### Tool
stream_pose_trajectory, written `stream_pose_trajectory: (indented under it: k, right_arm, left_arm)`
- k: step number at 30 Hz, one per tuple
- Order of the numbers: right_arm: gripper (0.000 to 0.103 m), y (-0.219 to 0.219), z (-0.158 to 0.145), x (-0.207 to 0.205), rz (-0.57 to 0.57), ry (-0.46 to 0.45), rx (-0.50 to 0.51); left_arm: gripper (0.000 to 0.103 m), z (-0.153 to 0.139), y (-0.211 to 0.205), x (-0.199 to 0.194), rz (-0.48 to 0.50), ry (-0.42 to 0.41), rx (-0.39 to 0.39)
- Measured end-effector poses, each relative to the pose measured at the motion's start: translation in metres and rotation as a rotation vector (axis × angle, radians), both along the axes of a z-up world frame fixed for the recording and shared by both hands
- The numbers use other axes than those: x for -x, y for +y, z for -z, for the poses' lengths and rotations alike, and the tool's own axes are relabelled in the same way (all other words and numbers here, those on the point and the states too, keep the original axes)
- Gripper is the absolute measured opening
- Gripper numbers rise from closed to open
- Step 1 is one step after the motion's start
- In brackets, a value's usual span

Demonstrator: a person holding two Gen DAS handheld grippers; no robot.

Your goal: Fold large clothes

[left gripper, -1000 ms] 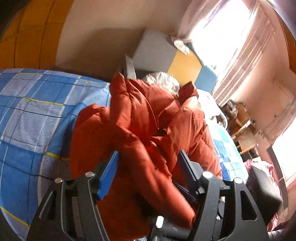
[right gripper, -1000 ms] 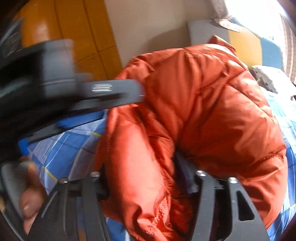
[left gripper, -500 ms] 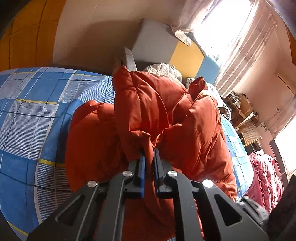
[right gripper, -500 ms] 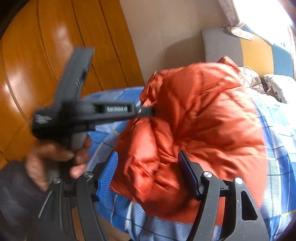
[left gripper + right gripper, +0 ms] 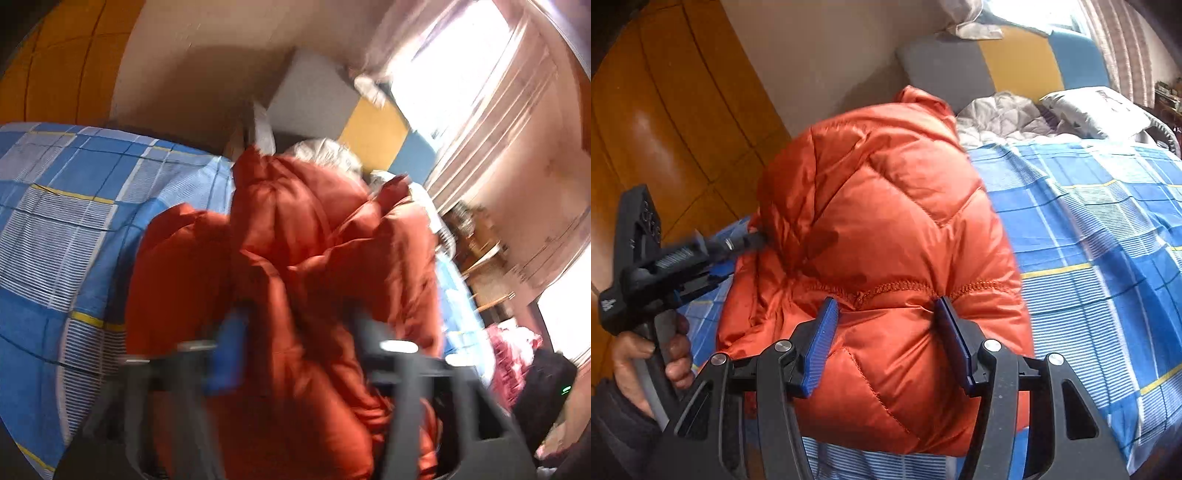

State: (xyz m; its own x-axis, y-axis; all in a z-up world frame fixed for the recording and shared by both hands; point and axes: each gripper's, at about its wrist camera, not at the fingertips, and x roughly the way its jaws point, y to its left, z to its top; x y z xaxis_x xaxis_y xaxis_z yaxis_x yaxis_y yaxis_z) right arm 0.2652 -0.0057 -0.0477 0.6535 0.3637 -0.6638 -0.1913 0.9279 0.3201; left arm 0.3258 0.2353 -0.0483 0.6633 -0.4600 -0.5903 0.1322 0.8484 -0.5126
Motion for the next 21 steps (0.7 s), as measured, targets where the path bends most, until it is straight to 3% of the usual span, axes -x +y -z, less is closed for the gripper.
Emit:
stream_pose_trajectory:
  k: [3, 4, 6, 7, 8, 10, 15, 21]
  right_arm:
    - [0.056, 0.010, 0.002, -0.003, -0.030, 0.002, 0.037]
    - [0.056, 0.009, 0.001, -0.001, -0.037, 0.004, 0.045]
    - [0.056, 0.011, 0.003, -0.001, -0.050, 0.003, 0.068]
    - [0.056, 0.015, 0.003, 0.000, -0.053, 0.003, 0.078]
    - [0.056, 0.014, 0.003, 0.000, -0.058, 0.004, 0.081]
    - [0.056, 0.015, -0.001, -0.003, -0.074, 0.006, 0.084]
    - [0.056, 0.014, -0.023, -0.009, -0.104, -0.005, 0.069]
    - [0.056, 0.012, -0.039, -0.031, -0.035, -0.082, 0.133]
  left_arm:
    - [0.070, -0.004, -0.004, -0.003, 0.013, -0.014, 0.004]
    - [0.065, -0.004, -0.007, -0.005, 0.013, -0.010, -0.015]
    - [0.046, -0.001, -0.014, -0.011, 0.024, -0.002, -0.061]
    - [0.028, 0.000, -0.016, -0.012, 0.020, 0.000, -0.076]
    - [0.018, 0.001, -0.014, -0.014, 0.016, 0.000, -0.071]
    - [0.009, 0.000, -0.014, -0.012, 0.014, -0.018, -0.088]
    - [0.005, 0.003, -0.007, -0.008, 0.003, -0.017, -0.106]
    - [0.005, 0.007, 0.009, 0.003, -0.012, -0.022, -0.119]
